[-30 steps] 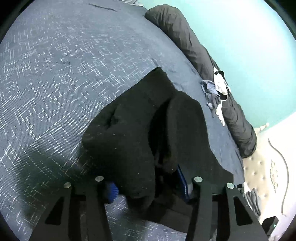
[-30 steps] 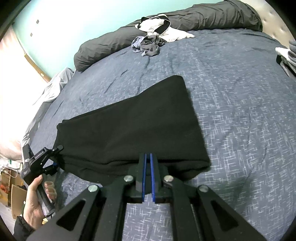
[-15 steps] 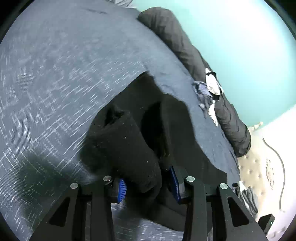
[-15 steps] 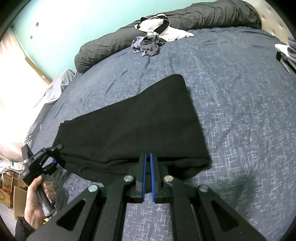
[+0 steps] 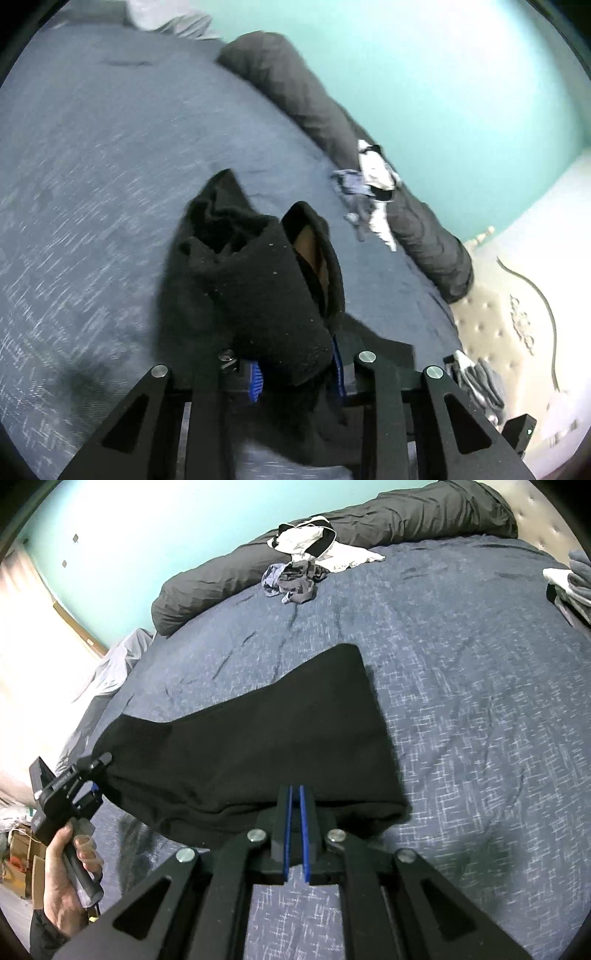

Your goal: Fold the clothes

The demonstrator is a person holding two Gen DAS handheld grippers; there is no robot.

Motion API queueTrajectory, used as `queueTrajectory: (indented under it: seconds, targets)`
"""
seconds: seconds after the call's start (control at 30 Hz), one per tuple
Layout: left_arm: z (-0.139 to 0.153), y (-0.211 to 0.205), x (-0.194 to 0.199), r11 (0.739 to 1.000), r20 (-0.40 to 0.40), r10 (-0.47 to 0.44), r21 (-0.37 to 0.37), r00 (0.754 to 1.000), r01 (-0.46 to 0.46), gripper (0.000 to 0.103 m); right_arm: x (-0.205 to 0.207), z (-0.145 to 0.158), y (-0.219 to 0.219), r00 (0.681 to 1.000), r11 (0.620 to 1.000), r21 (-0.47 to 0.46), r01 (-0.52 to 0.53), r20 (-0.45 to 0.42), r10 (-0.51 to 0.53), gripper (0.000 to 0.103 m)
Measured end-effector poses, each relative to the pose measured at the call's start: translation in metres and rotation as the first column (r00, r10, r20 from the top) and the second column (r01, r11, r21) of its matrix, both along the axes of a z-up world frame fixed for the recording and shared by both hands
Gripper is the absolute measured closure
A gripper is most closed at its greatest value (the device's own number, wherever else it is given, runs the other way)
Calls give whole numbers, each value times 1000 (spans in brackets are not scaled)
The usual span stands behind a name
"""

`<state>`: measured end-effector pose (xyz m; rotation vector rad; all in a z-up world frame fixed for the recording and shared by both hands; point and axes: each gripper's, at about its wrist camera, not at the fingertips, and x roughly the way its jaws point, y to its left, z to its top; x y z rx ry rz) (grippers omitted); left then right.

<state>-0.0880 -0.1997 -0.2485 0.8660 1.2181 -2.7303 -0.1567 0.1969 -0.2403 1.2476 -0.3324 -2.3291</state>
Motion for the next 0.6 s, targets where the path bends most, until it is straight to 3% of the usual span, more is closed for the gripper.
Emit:
queueTrajectory:
  seconds: [0.1, 0.2, 0.3, 0.4, 0.47, 0.6]
  targets:
    - [16, 48, -20, 992, 4, -99, -81, 995, 99, 75, 2, 9, 15, 1000, 1000, -17, 6, -14, -6, 99]
    - [31, 98, -42, 966, 18, -199, -164, 980, 199, 75, 3, 16, 35, 999, 999, -40, 26, -25, -27, 99]
    - [46, 148, -63, 924, 40, -296, -243, 954, 297, 75, 3, 21, 54, 998, 997, -61, 51, -29, -53, 99]
    - [61, 198, -84, 865, 71, -387, -318, 919, 389, 75, 3, 23, 75, 997, 994, -74, 75, -30, -77, 99]
    - [39, 238, -100, 811, 162, -442, -347, 882, 471, 75, 2, 23, 86, 996, 993, -76, 87, -22, -89, 99]
    - [-9, 280, -113, 747, 306, -472, -359, 827, 560, 74, 1, 23, 103, 995, 992, -72, 99, -18, -101, 99]
